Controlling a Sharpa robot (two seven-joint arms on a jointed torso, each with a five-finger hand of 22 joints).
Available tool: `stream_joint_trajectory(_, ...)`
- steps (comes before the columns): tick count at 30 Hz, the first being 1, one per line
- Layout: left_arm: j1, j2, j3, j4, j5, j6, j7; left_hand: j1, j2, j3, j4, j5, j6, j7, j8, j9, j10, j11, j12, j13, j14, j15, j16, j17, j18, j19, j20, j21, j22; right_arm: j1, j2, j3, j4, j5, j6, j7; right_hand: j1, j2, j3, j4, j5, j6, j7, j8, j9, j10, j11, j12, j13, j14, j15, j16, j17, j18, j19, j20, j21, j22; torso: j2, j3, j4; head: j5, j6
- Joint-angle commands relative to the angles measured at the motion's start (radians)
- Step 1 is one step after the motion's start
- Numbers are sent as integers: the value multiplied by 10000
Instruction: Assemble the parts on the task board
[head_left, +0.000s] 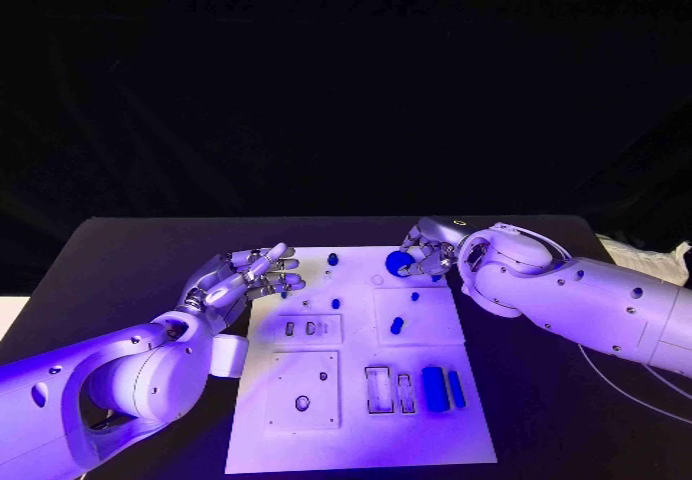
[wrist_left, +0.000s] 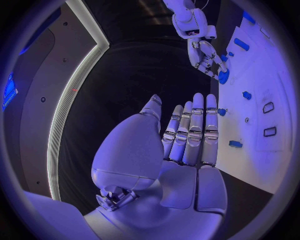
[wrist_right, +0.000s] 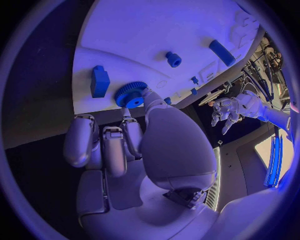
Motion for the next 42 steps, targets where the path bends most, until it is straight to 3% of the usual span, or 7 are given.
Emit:
stream_joint_trajectory(1,18,24,9,3,21,231,24,41,55,-7,-73,-47,-26,49,-52,-12,-40,8,-59,-10,-49,60,-72,19,107,12,31,-44,-14,-20,45,-8,-54,-264,359,-119,71,36,-16,34,-27,36,39,78,9,104,-3,101,217,824,99,61,1419,-127,69,22,72,47,0,-5,-3,8,-19)
stream_joint_trajectory(7,18,25,9,-6,21,240,16,41,55,-7,-73,-47,-26,49,-52,-12,-40,8,-59,-10,-49,60,-72,19,107,12,31,-44,-14,-31,78,-8,-92,-274,401,-109,103,149,-2,35,-2,175,17,159,30,148,-18,246,379,840,93,113,1521,-145,99,28,148,171,4,0,-15,19,-50)
stream_joint_trajectory(14,18,27,9,-12,21,247,4,48,64,-4,-82,-45,-27,50,-55,-11,-42,9,-62,-11,-52,61,-79,24,107,10,32,-48,-17,-35,92,-9,-102,-266,346,-74,234,600,186,-40,46,720,-96,416,133,273,-110,536,687,851,28,158,1608,-160,125,-4,240,310,1,-4,-10,8,-64)
stream_joint_trajectory(18,18,28,9,-14,21,260,-3,48,64,-4,-82,-45,-27,50,-55,-11,-42,9,-62,-11,-52,61,-79,24,107,10,32,-48,-17,-43,110,-9,-64,-552,29,-141,587,904,496,-324,-479,1260,-298,645,267,378,-280,738,897,874,-104,219,1738,-186,181,-103,342,492,3,-4,-7,1,-74)
stream_joint_trajectory(22,18,28,9,-16,21,266,0,48,64,-4,-82,-45,-27,50,-55,-11,-42,9,-62,-11,-52,61,-79,24,107,10,32,-48,-17,-58,133,-9,-4,-838,-534,-289,810,1087,787,-556,-745,1512,-427,732,348,433,-392,821,999,893,-197,269,1848,-218,238,-191,433,660,1,-5,-11,0,-75)
stream_joint_trajectory(30,18,28,9,-20,21,268,6,52,68,-2,-87,-45,-28,50,-56,-11,-43,10,-63,-11,-53,61,-83,27,107,10,33,-51,-19,-84,175,-10,366,-1453,-1173,-451,843,1057,967,-729,-601,1603,-465,724,390,460,-437,842,1046,907,-248,303,1922,-242,281,-252,500,783,0,-11,0,-3,-71)
stream_joint_trajectory(42,18,24,9,-12,21,267,5,57,74,0,-95,-44,-29,51,-58,-10,-45,10,-65,-12,-55,62,-88,31,108,9,34,-54,-22,-85,733,-29,1052,-1628,-1198,-487,582,989,1087,-700,-323,1574,-442,619,397,449,-421,783,1038,903,-238,296,1908,-244,272,-259,510,793,1,-18,19,45,-67)
